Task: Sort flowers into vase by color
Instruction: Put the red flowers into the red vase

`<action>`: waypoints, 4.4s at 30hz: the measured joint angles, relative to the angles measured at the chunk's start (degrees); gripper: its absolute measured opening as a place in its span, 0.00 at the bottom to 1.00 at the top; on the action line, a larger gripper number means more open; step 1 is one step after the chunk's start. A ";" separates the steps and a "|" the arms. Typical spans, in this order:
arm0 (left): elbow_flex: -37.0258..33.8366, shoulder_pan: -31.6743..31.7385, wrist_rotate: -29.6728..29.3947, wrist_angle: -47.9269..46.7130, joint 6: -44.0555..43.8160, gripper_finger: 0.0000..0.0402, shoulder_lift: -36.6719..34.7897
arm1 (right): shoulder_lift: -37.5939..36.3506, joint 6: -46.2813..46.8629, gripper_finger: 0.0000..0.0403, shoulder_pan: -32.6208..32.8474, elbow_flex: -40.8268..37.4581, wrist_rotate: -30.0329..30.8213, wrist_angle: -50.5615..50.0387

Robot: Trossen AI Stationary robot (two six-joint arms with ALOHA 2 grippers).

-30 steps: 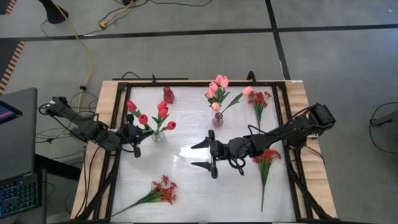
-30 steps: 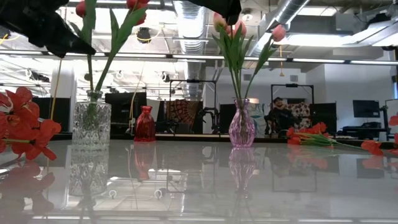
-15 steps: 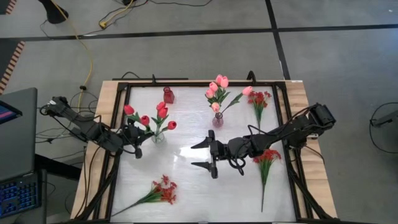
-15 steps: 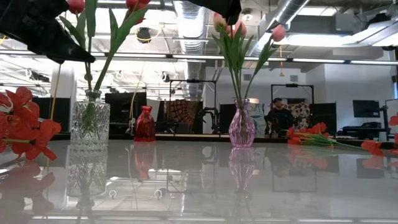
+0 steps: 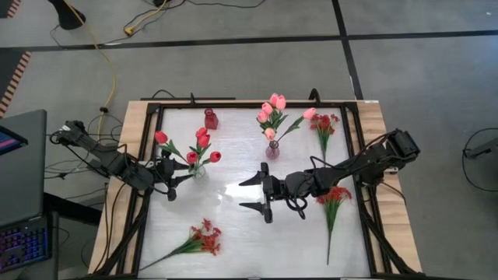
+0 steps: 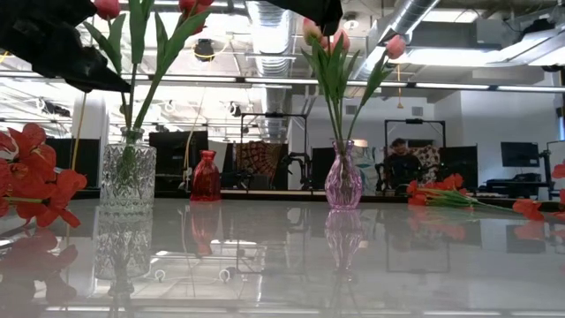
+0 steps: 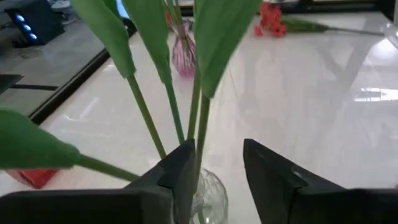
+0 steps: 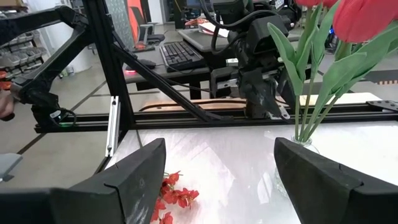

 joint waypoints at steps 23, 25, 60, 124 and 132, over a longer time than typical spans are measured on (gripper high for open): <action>20.49 -0.02 33.93 -25.44 -22.96 0.40 9.58 | -0.01 1.60 0.81 1.47 0.02 0.00 -0.14; 20.70 -0.20 38.37 -25.58 -25.66 0.40 11.97 | 0.00 1.60 0.81 2.05 0.02 0.00 -0.14; 20.68 -31.58 35.82 2.94 -57.39 0.40 55.01 | 0.00 4.07 0.81 10.69 0.02 0.69 -1.99; 20.65 -21.26 -0.04 27.30 24.39 0.00 14.60 | 0.00 2.65 0.81 8.66 0.02 1.77 -5.48; 20.68 -10.86 0.80 43.85 47.23 0.00 4.62 | 0.00 2.47 0.81 7.04 0.02 1.79 -8.84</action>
